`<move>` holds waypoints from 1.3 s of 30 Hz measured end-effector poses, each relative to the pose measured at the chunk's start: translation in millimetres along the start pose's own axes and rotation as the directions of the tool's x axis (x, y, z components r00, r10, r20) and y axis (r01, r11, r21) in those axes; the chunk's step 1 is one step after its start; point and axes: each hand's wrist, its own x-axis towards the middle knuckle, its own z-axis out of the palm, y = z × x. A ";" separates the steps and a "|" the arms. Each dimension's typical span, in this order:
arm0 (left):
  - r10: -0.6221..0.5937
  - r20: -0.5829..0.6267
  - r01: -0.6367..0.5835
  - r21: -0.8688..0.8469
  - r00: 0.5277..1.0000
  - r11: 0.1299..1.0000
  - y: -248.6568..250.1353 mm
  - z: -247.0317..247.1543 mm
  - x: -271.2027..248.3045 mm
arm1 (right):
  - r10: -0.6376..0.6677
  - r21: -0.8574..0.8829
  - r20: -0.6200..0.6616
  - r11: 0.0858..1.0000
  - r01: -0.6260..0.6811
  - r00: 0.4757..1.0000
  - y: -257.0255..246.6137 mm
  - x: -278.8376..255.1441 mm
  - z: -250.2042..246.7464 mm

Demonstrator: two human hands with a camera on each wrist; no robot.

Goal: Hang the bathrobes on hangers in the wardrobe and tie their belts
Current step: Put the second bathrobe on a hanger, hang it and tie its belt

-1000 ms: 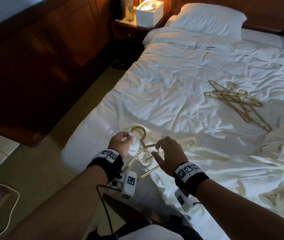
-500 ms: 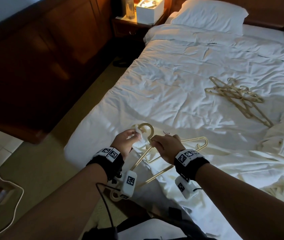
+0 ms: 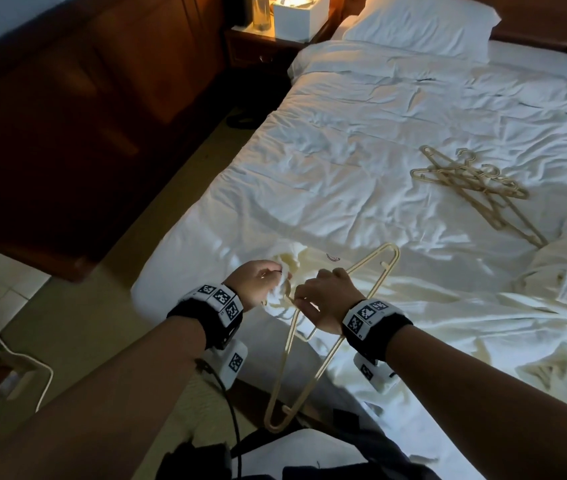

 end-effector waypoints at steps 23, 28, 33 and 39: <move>-0.257 -0.017 0.196 -0.598 0.966 0.777 -37.3 13.4 -26.0 | -0.232 -0.073 0.124 0.968 0.242 0.965 10.7 40.1 -42.3; -0.201 -0.144 0.146 -0.323 0.969 0.935 -25.4 12.3 -25.9 | -0.244 -0.080 0.035 0.966 0.246 0.969 14.0 52.6 -48.9; -0.106 -0.217 0.060 -0.210 0.970 0.976 -16.5 14.5 -22.5 | -0.157 0.026 0.181 0.988 0.155 0.971 16.2 65.8 -54.0; 0.018 -0.150 -0.018 -0.002 0.989 1.000 -14.5 32.6 -32.6 | -0.031 0.105 0.221 0.994 0.008 0.975 14.0 80.9 -40.1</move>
